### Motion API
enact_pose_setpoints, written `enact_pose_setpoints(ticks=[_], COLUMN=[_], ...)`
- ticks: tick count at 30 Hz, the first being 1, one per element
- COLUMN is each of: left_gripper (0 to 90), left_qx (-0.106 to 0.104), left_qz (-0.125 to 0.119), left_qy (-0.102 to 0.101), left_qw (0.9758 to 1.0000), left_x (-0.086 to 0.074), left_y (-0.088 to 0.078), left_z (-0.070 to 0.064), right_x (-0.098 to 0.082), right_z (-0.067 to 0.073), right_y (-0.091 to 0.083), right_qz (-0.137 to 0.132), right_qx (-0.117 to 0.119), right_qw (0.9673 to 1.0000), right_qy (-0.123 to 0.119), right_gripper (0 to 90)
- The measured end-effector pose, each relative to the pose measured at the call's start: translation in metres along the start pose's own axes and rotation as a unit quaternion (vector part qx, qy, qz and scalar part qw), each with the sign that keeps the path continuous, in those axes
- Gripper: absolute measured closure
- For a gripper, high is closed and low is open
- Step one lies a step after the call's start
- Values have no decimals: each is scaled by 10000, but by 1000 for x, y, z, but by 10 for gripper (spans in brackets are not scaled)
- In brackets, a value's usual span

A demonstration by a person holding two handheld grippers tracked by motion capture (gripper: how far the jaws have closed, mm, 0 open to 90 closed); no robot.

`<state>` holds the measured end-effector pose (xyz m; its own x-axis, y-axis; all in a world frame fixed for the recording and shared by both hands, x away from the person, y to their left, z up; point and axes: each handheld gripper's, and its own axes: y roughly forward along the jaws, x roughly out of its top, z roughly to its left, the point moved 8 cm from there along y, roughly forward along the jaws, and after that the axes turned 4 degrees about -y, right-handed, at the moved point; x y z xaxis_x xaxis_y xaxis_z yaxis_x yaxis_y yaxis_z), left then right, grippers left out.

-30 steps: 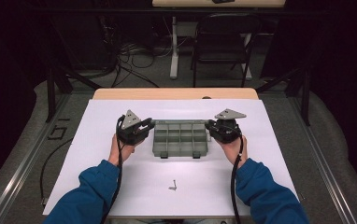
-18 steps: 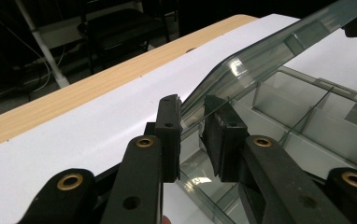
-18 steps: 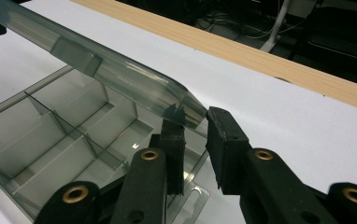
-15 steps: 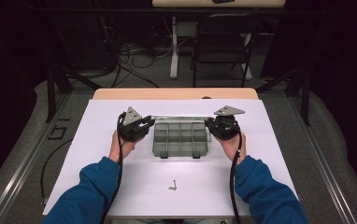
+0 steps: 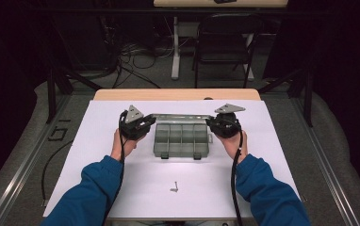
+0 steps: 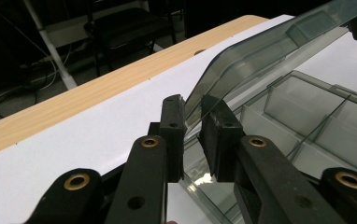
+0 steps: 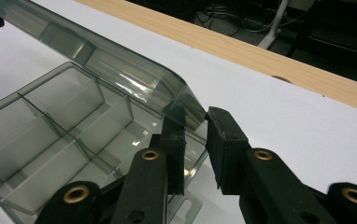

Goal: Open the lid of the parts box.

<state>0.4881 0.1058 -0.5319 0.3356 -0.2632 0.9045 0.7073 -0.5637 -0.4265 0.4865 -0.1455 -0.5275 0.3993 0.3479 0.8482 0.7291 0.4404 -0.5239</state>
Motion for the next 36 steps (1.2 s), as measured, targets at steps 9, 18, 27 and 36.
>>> enact_pose_setpoints(ticks=[9, 18, 27, 36], left_gripper=[785, 786, 785, 783], left_qx=[-8, 6, -52, -49], left_qz=[8, 19, 77, 142], left_qy=[23, 29, 17, 18], left_qw=[10000, 10000, 10000, 9999], left_x=[1, 3, 5, 9], left_y=[1, 2, 3, 7], left_z=[0, 1, 3, 7], right_x=[3, 6, 9, 13], right_z=[-3, -6, -10, -12], right_y=[3, 5, 8, 10], right_qz=[35, 129, 193, 318], right_qx=[23, 68, 120, 184], right_qw=[10000, 9998, 9996, 9991], right_qy=[51, 105, 152, 232], right_gripper=[775, 778, 782, 783])
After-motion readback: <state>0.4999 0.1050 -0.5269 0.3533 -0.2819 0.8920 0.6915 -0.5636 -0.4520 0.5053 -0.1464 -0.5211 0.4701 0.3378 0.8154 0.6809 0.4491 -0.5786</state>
